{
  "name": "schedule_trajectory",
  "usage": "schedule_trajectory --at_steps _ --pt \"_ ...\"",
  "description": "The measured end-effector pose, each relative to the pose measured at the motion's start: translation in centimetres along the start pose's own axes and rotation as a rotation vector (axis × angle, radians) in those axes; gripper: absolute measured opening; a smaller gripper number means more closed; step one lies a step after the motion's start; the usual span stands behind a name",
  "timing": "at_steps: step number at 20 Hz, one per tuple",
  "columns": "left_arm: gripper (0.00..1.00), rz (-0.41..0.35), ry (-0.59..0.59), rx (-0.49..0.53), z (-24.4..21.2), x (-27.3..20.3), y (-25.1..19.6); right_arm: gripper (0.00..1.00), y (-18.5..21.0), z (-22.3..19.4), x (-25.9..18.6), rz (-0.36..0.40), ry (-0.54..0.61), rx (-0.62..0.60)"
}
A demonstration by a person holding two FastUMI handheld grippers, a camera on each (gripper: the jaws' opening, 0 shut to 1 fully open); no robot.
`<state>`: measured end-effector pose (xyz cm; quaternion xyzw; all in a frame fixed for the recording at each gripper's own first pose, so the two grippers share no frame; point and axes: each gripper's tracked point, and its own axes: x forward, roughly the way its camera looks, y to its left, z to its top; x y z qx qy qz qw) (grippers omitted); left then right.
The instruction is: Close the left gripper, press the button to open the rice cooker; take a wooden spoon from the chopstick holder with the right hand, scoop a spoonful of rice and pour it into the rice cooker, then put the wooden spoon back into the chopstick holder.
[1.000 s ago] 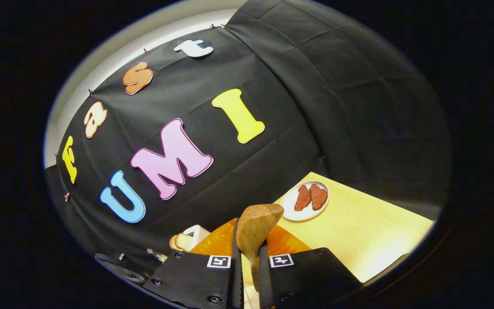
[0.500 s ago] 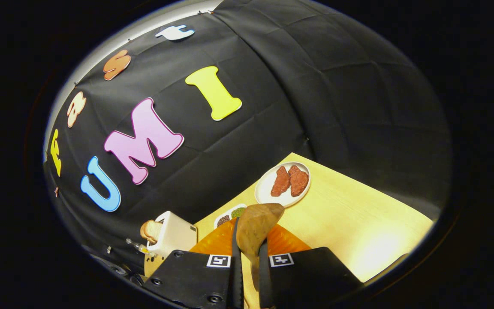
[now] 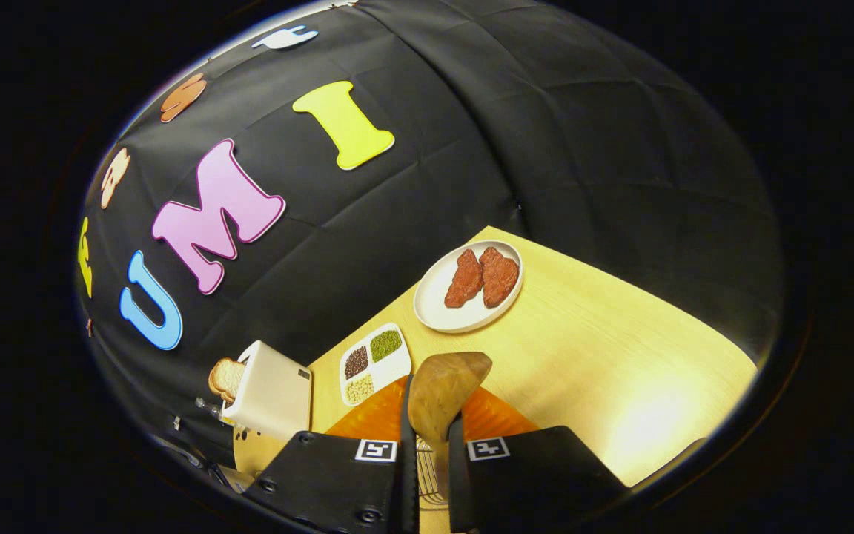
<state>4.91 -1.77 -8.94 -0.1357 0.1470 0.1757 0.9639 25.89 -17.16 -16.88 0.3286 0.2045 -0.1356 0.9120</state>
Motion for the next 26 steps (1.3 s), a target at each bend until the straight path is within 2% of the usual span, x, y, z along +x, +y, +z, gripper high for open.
schedule_trajectory --at_steps 3,4,5,6,8,14,18,23,26 --pt "0.95 -0.006 -0.018 0.029 0.4 -0.6 -0.3 0.22 0.2 0.7 0.0 0.02 -0.002 0.014" --pt "0.95 -0.017 -0.027 0.038 0.8 -0.8 -0.4 0.14 0.3 0.9 -0.4 0.023 -0.01 0.017" --pt "0.95 -0.03 -0.038 0.042 1.3 -0.9 -0.5 0.29 0.5 1.2 -0.4 0.026 -0.02 0.018" --pt "0.95 -0.045 -0.05 0.045 1.9 -0.9 -0.6 0.37 0.4 1.5 -0.8 0.023 -0.03 0.017" --pt "0.95 -0.065 -0.087 0.056 3.5 -0.8 -0.1 1.0 0.3 1.4 -2.5 -0.002 -0.052 0.01" --pt "0.95 -0.097 -0.235 0.212 10.6 -0.3 3.2 0.98 0.4 -0.6 -11.1 -0.053 -0.145 -0.065" --pt "0.95 -0.106 -0.394 0.349 16.1 -0.6 5.3 0.98 1.3 -2.3 -16.7 -0.057 -0.215 -0.201" --pt "0.94 -0.1 -0.533 0.389 21.1 0.0 7.3 0.98 4.1 -5.4 -22.5 -0.034 -0.277 -0.366" --pt "0.93 -0.105 -0.631 0.391 24.8 0.7 8.1 0.98 6.2 -8.8 -25.8 0.003 -0.256 -0.485"
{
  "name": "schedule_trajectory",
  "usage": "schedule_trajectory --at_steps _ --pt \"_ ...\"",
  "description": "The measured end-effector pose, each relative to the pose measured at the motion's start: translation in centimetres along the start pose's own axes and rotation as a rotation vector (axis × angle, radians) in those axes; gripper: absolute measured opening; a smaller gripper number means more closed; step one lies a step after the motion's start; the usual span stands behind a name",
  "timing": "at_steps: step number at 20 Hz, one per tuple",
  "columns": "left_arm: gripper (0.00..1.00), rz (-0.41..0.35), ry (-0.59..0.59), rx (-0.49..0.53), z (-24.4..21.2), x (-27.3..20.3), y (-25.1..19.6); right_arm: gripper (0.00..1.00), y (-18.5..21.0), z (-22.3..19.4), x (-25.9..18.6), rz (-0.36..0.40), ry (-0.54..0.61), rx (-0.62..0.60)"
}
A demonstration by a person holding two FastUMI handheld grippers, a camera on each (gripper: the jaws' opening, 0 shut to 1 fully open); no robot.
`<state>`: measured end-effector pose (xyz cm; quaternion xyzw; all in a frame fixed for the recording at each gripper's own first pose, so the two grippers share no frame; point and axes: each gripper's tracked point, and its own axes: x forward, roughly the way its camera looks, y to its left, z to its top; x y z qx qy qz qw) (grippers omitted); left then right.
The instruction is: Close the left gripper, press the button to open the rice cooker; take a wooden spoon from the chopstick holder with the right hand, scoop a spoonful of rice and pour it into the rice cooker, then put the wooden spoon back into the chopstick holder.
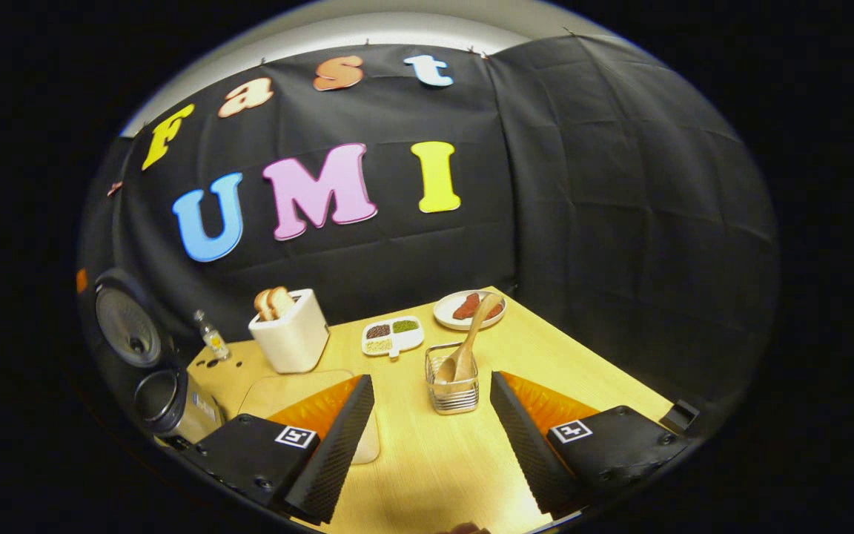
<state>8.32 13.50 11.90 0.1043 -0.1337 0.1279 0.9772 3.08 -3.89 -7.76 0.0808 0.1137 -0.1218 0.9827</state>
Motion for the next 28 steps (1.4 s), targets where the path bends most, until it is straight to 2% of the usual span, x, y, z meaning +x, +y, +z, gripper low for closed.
schedule_trajectory --at_steps 5,7,9,12,15,16,18,20,28 --pt "0.93 -0.022 -0.087 -0.002 1.8 4.9 1.7 0.99 3.9 0.0 -5.4 0.103 -0.002 -0.047" --pt "0.93 -0.041 -0.097 -0.015 1.9 7.2 1.7 0.99 3.7 0.6 -7.0 0.112 -0.019 -0.1" --pt "0.93 -0.045 -0.1 -0.022 1.9 9.1 2.0 0.99 3.4 1.1 -8.4 0.107 -0.034 -0.118" --pt "0.93 -0.042 -0.082 0.007 0.9 11.5 2.1 0.99 1.5 1.9 -9.4 0.053 -0.051 -0.126" --pt "0.93 -0.016 -0.052 -0.002 -0.1 12.9 2.9 0.99 0.5 2.4 -9.7 0.019 -0.052 -0.091" --pt "0.96 -0.016 -0.023 -0.009 -0.7 13.1 2.8 0.99 0.2 2.6 -9.7 0.013 -0.055 -0.08" --pt "0.94 -0.001 0.025 -0.016 -2.4 13.0 3.3 0.99 0.1 2.6 -9.6 0.01 -0.054 -0.063" --pt "0.97 -0.001 0.03 -0.016 -1.9 13.1 2.9 0.99 0.1 2.0 -9.3 0.014 -0.037 -0.06" --pt "0.99 0.031 0.209 -0.047 -4.0 7.2 1.2 0.99 2.2 -0.3 -7.5 0.094 0.033 -0.027"
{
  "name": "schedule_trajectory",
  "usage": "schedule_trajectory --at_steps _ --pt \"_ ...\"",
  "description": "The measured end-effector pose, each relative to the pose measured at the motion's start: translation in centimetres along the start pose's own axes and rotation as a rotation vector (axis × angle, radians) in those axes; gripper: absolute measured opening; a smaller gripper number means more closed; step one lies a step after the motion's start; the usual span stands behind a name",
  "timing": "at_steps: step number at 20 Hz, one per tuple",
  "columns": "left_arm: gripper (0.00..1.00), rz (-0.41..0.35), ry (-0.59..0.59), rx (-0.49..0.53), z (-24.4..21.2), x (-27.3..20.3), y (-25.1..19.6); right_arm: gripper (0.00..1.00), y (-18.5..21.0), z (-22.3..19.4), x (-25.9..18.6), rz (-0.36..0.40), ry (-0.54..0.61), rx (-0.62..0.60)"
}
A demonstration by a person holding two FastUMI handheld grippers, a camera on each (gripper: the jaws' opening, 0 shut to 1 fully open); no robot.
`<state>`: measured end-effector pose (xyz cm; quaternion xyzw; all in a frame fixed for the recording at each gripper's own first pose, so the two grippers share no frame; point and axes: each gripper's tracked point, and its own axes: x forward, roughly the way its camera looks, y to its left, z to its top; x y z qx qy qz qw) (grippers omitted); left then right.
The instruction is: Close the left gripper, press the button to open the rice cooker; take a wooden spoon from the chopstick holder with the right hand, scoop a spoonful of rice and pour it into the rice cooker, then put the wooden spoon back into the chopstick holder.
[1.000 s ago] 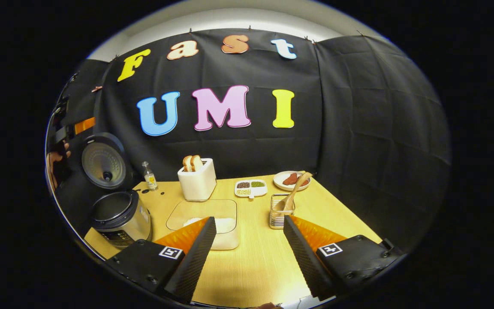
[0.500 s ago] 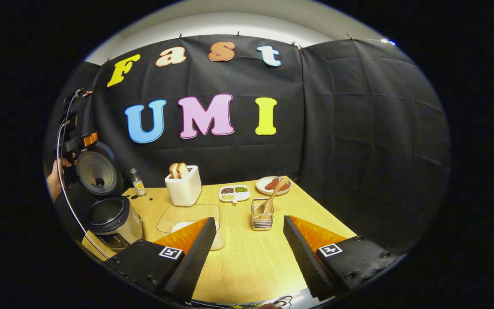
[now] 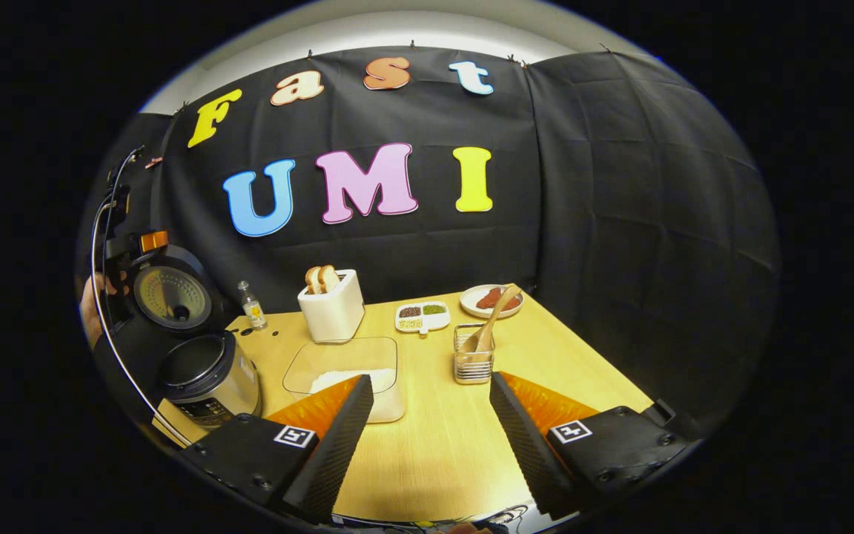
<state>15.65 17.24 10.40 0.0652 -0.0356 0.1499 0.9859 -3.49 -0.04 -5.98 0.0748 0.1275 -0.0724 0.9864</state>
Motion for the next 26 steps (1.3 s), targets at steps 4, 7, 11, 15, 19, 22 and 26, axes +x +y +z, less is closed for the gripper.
schedule_trajectory --at_steps 4,7,11,15,19,22,26 --pt "0.99 -0.005 0.109 -0.038 -2.9 -3.5 -1.1 0.99 1.0 -0.7 0.5 0.044 0.008 -0.009" --pt "0.99 -0.01 0.171 -0.055 -5.8 -6.0 -2.0 0.99 1.5 -1.4 0.7 0.065 0.024 0.0" --pt "0.99 -0.009 0.254 -0.079 -10.5 -8.5 -3.0 0.99 1.4 -2.2 0.8 0.071 0.046 -0.005" --pt "0.99 -0.011 0.326 -0.068 -15.1 -9.9 -3.6 0.99 1.6 -2.7 0.8 0.082 0.055 -0.015" --pt "1.0 -0.01 0.382 -0.047 -18.5 -10.3 -3.9 0.99 1.6 -3.8 0.4 0.089 0.081 -0.028" --pt "1.0 -0.014 0.422 -0.028 -20.4 -10.6 -4.2 0.99 1.4 -3.9 0.2 0.086 0.082 -0.03" --pt "1.0 -0.031 0.396 -0.026 -20.0 -10.8 -4.2 0.99 1.5 -4.7 0.3 0.083 0.097 -0.024"
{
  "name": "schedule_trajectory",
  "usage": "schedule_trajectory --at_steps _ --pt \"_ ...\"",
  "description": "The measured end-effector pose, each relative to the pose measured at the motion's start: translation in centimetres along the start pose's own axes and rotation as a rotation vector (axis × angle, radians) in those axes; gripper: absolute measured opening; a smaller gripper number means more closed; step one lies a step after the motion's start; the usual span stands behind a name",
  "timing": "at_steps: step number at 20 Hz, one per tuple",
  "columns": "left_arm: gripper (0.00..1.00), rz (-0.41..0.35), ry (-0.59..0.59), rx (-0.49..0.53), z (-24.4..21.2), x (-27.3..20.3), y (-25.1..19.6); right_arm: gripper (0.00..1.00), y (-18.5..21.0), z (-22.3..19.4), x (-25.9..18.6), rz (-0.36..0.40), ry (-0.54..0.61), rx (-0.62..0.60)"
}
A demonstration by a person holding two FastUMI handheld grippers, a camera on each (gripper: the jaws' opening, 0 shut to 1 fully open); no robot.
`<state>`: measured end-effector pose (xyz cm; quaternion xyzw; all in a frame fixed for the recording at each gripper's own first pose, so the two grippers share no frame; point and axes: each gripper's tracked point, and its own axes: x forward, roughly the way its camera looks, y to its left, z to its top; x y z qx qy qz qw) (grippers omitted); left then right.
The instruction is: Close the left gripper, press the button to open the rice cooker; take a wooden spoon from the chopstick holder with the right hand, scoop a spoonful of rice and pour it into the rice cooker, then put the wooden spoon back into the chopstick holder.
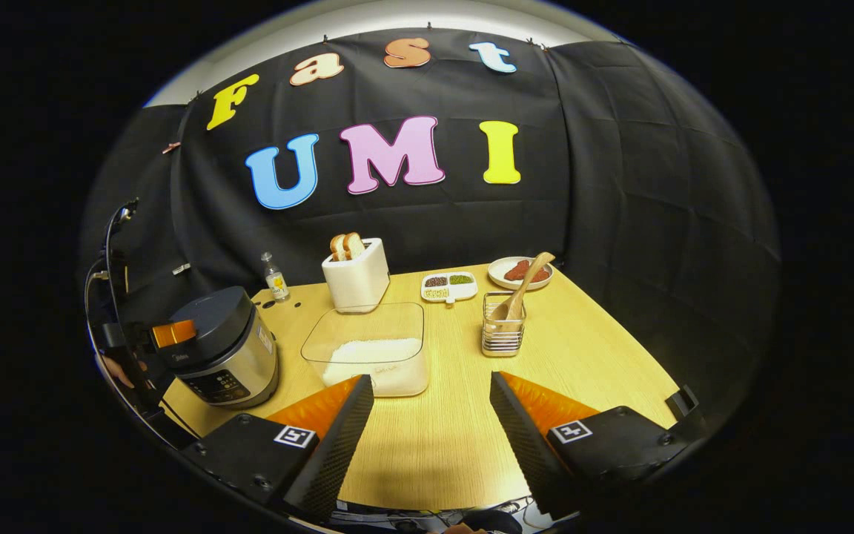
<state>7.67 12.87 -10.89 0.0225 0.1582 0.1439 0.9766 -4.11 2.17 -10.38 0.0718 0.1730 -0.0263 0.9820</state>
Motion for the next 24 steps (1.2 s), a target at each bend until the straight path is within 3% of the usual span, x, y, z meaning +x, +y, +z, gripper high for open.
schedule_trajectory --at_steps 9,14,19,24 --pt "1.0 -0.056 0.007 0.03 -0.4 0.2 -0.3 0.99 1.2 1.1 0.8 0.005 -0.041 0.026" --pt "0.98 -0.142 -0.151 0.037 4.3 -2.4 -1.3 0.99 -0.2 4.8 0.1 -0.03 -0.133 0.05" --pt "0.98 -0.248 -0.328 0.062 9.1 -6.6 -3.5 0.99 -1.4 7.2 -2.4 -0.041 -0.189 -0.042" --pt "0.98 -0.343 -0.319 0.055 8.1 -9.6 -6.5 0.98 -1.7 9.1 -4.6 -0.051 -0.289 -0.116"
